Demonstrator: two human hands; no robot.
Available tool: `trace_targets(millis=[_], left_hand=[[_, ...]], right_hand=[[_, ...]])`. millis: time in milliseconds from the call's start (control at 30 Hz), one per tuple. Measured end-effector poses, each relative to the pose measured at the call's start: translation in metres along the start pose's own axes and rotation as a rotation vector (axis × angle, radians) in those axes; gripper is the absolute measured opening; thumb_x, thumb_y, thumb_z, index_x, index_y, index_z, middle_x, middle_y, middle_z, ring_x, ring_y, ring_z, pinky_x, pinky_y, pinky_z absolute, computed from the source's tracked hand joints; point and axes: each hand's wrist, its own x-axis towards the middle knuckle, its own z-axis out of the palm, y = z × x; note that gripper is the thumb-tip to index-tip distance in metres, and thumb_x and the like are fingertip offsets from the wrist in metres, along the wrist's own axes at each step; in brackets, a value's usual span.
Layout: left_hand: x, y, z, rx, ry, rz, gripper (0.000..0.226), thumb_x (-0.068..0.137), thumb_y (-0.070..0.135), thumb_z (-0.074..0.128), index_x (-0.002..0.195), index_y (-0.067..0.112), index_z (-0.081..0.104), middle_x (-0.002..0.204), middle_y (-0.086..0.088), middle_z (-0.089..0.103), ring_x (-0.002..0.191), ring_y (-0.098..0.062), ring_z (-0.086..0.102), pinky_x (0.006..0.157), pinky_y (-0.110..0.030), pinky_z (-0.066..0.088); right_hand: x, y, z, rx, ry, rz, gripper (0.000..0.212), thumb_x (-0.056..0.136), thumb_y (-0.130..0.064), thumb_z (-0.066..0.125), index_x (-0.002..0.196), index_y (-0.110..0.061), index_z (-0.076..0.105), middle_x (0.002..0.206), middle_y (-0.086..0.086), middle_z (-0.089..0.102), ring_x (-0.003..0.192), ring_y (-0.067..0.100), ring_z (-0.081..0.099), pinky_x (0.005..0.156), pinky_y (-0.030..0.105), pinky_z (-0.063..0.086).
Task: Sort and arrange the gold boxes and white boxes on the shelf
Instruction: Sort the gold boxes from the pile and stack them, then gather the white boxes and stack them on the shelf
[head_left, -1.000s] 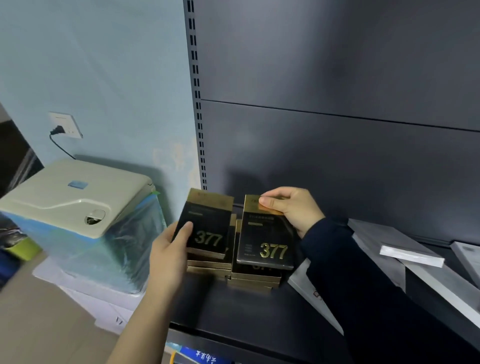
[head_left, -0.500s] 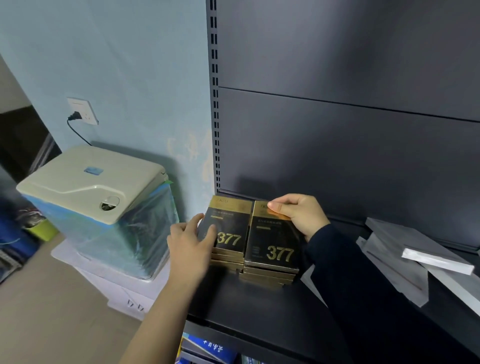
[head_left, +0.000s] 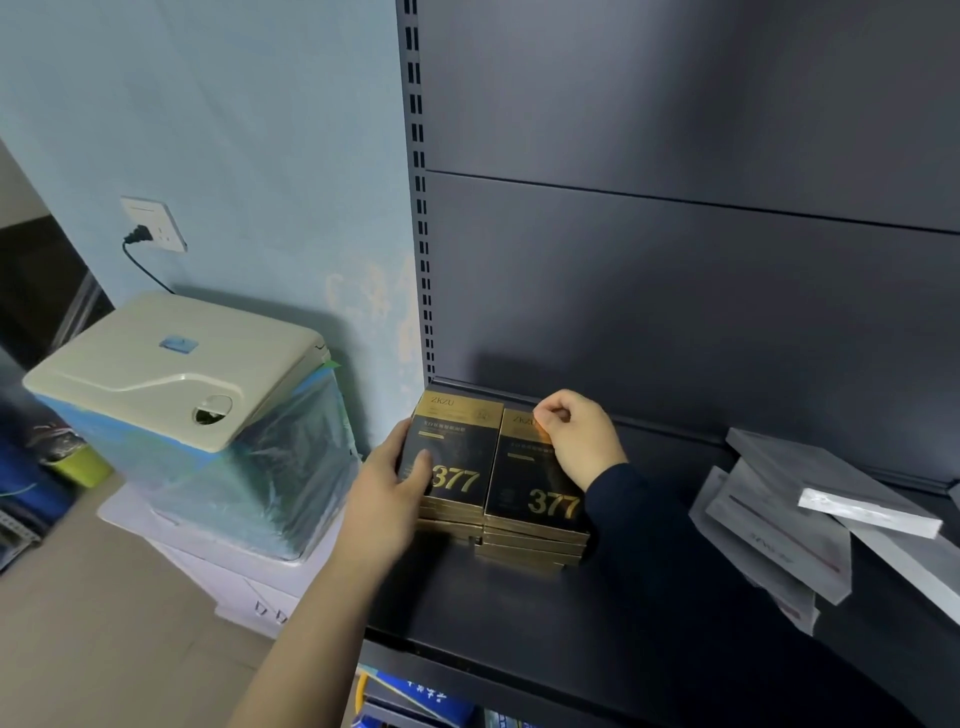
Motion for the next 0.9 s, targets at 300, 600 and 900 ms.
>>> trace_targets(millis=[300,600,900], left_hand=[[-0.003,0.015,-0.007,-0.148,0.153,-0.025,0.051,0.094,0.033,0.054,0.143,0.021,0.045,0.144,-0.002,0.052,0.133,-0.018,0.048,0.113,-0.037,0.034],[-0.031,0.072,0.038,-0.313,-0.031,0.311,0.019,0.086,0.021,0.049,0.094,0.031,0.062,0.092,0.014,0.067,0.082,0.006,0.059,0.075,-0.004,0.041],[-0.068,0.109,0.124,-0.313,-0.452,0.332,0.023,0.098,0.042,0.04,0.11,0.032,0.057,0.098,0.021,0.066,0.096,0.003,0.061,0.079,-0.007,0.044]], right_hand=[[-0.013,0.015,-0.034,0.507,0.03,0.103,0.045,0.102,-0.042,0.031,0.13,-0.017,0.056,0.126,-0.004,0.06,0.116,0.013,0.052,0.097,0.031,0.035],[-0.065,0.082,-0.117,0.786,0.314,0.211,0.041,0.101,-0.039,0.037,0.097,-0.01,0.066,0.1,0.014,0.073,0.089,0.029,0.066,0.083,0.039,0.048],[-0.114,0.123,-0.149,0.624,0.461,0.173,0.043,0.101,-0.038,0.037,0.087,-0.016,0.071,0.096,0.01,0.075,0.09,0.026,0.066,0.081,0.039,0.051]])
